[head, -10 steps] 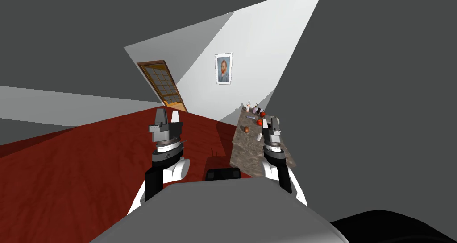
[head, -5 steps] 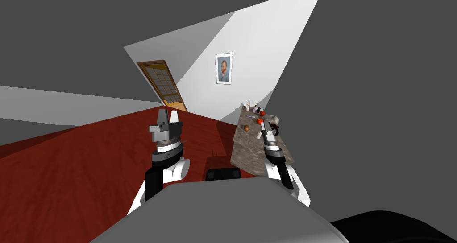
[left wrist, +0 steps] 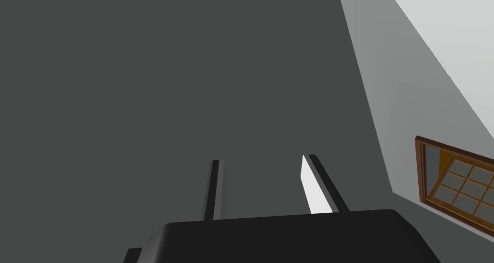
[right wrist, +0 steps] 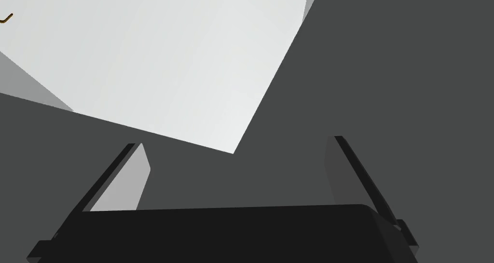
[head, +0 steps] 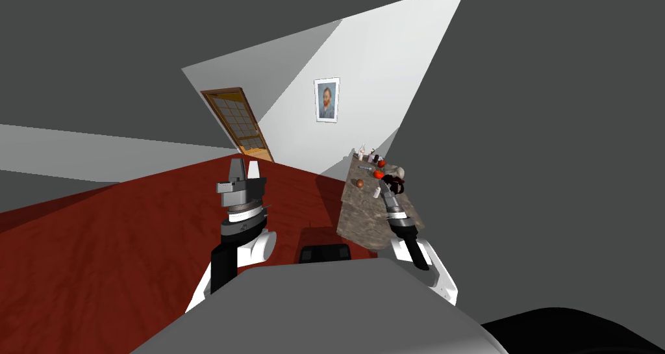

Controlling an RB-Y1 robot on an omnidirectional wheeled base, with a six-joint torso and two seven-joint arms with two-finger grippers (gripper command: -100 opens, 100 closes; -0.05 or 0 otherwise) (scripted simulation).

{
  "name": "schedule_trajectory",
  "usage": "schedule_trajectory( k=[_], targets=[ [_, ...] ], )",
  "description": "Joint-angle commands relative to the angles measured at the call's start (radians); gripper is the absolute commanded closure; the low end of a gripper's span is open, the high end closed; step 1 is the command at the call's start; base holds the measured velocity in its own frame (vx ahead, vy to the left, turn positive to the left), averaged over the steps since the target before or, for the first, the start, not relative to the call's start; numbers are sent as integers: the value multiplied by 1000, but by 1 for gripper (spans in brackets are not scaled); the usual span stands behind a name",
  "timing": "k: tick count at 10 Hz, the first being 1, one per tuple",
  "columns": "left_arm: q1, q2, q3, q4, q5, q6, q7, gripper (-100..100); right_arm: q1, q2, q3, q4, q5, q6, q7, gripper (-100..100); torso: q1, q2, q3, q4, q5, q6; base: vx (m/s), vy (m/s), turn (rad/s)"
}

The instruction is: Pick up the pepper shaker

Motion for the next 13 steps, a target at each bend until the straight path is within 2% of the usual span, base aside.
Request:
schedule_trajectory(
  k=[1, 5, 6, 10, 13],
  targets=[
    [0, 0, 0, 0, 0, 0, 0, 0, -1, -7, -22, 47, 37, 12, 37, -100, 0, 0, 0, 0, 0, 0, -102, 65, -15],
    [0, 0, 0, 0, 0, 0, 0, 0, -21, -35, -74, 156, 117, 66, 111, -100, 0, -3, -2, -1, 0, 0, -60, 60, -19],
    [0, 0, 0, 0, 0, 0, 0, 0, -21, -35, -74, 156, 117, 66, 111, -100, 0, -4, -2, -1, 0, 0, -25, 38, -13],
    [0, 0, 0, 0, 0, 0, 0, 0, -48, -69, -106, 263, 185, 131, 178, -100, -1, -7, -4, -1, 0, 0, -1, 40, -46],
    [0, 0, 0, 0, 0, 0, 0, 0, -73, -100, -111, 338, 224, 184, 223, -100, 0, -11, -6, -2, 0, 0, 63, 55, -68]
  ],
)
